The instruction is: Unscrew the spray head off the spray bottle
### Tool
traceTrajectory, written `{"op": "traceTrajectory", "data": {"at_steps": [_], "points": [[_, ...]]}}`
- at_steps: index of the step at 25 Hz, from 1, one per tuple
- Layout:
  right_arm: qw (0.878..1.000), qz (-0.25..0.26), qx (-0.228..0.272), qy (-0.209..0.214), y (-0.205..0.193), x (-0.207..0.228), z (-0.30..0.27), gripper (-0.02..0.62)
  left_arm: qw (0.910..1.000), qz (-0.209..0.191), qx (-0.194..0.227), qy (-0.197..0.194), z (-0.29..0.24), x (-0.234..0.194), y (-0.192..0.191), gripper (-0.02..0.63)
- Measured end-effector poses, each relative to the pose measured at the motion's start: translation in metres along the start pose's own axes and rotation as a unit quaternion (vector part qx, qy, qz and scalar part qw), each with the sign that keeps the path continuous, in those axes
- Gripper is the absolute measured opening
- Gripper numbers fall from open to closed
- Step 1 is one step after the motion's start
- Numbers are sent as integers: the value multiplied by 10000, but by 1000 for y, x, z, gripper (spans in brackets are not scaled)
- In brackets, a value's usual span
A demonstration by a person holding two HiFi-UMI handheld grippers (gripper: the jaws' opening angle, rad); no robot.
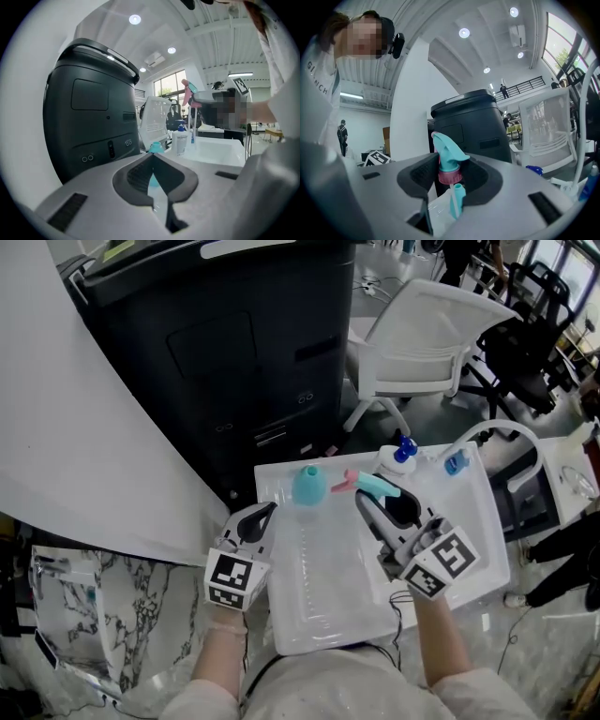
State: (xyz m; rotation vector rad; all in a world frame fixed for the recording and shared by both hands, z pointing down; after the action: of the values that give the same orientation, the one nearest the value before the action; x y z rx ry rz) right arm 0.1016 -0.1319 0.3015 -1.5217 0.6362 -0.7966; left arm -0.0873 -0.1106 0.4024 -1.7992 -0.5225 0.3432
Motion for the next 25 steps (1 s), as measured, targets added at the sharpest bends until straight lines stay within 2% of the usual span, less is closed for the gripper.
{"op": "traceTrajectory", "data": {"at_steps": [15, 25], "points": [[9999, -63, -58, -57, -9, -4, 22, 150, 9972, 334, 423, 517, 37, 7, 20, 5], [10000, -25, -57, -65, -7, -4, 26, 150, 9932, 387, 597, 925, 56, 1, 28, 5]]}}
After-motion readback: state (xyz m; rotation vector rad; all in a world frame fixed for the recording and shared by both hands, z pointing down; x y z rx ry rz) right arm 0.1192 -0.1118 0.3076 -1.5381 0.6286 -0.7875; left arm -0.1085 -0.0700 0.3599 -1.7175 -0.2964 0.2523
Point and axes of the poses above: the fingertips, and each gripper's own axes: z backward along the fingers, x to its right, y out of its top, the point moved 4 cm from there along z, backward along the fingers, and after that the axes turned 1 degree about -x, right-handed, at the moved point
